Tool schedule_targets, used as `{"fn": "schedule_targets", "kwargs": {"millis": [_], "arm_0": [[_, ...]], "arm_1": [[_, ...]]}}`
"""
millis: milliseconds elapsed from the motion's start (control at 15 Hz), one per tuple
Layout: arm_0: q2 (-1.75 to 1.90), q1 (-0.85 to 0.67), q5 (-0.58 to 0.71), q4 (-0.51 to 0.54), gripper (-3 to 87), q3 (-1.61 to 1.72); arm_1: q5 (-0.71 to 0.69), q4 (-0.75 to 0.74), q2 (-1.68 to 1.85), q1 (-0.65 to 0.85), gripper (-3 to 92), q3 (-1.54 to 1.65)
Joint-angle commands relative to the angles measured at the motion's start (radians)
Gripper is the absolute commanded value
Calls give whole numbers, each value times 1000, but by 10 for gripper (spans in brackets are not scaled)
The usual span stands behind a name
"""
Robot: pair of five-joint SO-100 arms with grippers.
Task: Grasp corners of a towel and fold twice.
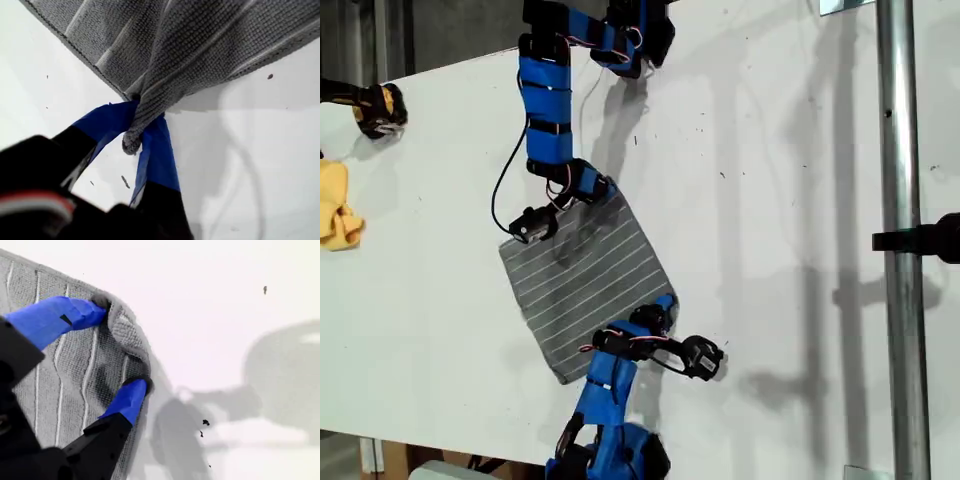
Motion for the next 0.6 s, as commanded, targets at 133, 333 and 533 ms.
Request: {"fn": "schedule_targets", "kwargs": {"millis": [133, 333, 533], "arm_0": [[-17, -32, -5, 15, 159, -57], [-26, -31, 25, 12, -11, -72], [-11, -5, 29, 34, -8, -103]], "arm_1": [[21, 12, 112, -28, -2, -54], [21, 15, 140, -26, -2, -43], [26, 23, 161, -31, -2, -38]]}}
